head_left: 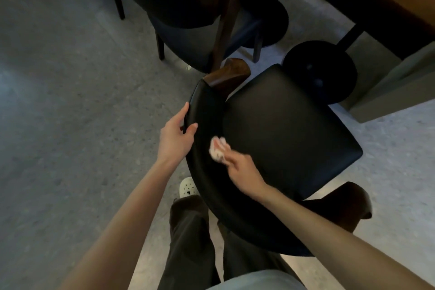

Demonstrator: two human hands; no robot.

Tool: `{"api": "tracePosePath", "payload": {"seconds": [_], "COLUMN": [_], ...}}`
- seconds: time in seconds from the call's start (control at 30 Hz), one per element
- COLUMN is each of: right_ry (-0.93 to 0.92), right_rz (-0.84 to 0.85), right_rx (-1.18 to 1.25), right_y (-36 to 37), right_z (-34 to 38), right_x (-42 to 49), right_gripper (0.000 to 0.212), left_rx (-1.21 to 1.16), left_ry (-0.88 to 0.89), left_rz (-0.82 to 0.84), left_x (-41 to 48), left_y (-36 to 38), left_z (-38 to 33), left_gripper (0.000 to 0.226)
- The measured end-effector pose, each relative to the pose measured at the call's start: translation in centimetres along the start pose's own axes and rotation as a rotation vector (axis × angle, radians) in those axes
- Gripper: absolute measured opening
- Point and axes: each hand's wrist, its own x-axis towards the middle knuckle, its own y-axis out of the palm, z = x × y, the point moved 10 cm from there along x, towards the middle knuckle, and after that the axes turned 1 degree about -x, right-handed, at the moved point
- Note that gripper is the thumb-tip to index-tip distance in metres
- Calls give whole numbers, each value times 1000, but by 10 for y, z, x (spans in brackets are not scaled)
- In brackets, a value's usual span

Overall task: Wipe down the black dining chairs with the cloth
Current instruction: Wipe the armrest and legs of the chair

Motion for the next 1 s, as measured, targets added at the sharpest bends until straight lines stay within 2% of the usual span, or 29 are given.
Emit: {"api": "tracePosePath", "payload": {"seconds": [0.17,0.23,0.27,0.37,0.43,0.5,0.6,0.73,0.9,1.0], "right_ry": [63,80,73,-9,-11,10,32,-15,126,250], "right_rz": [266,315,281,-12,-66,-47,-59,161,270,305], "right_rx": [-235,-269,-243,-167,-128,-36,-26,-118,-383,-577], "right_y": [-20,-31,-37,-59,-47,-22,-6,-2,-57,-89], "right_z": [-50,-50,-42,-5,17,32,31,-10,-70,-89], "right_x": [-70,-76,-73,-33,3,29,29,-51,-146,-158], "right_gripper": [47,48,49,52,59,67,66,65,57,49], "left_rx": [-25,-19,-11,15,3,2,-8,-4,181,148], "left_ry": [-9,-6,-2,12,14,20,21,38,103,85], "left_rz": [-5,-13,-20,-40,-38,-45,-31,-44,-181,-171], "left_x": [-4,-5,-7,-14,-19,-25,-35,-38,-52,-57], "left_y": [1,0,0,1,1,0,1,1,0,4], "left_z": [-1,-2,-2,0,4,8,14,18,6,6], "left_gripper": [59,59,58,57,58,59,61,60,54,53]}}
